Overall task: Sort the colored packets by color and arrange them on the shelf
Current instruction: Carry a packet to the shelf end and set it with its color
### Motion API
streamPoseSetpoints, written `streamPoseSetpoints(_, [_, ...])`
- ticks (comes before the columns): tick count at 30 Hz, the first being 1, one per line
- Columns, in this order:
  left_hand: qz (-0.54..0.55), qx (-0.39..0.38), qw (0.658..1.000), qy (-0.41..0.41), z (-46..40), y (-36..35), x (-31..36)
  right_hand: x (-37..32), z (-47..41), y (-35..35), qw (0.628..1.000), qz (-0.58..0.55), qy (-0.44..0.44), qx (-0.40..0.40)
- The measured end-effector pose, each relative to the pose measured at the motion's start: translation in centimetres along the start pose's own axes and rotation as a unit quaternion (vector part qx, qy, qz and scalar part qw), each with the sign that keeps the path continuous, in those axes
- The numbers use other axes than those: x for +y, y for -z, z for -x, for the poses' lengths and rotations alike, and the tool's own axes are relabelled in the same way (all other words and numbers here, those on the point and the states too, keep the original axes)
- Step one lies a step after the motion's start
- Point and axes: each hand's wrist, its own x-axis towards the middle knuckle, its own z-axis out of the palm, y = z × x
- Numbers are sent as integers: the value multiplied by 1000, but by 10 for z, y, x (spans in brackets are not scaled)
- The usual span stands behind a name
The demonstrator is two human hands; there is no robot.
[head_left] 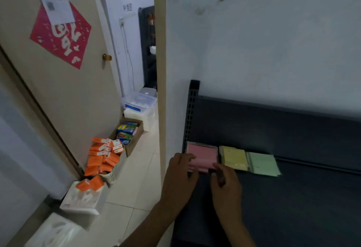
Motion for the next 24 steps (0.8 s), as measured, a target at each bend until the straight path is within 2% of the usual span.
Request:
streamPoseSetpoints(9, [49,-39,993,-104,22,-29,37,20,34,46,993,31,-97,62])
streamPoseSetpoints(14, [54,-70,986,-141,29,-41,67,28,38,78,983,-1,-148,111])
streamPoseSetpoints(24, [65,-153,968,-189,62,-116,157,62,58,191,961,-30,-193,196])
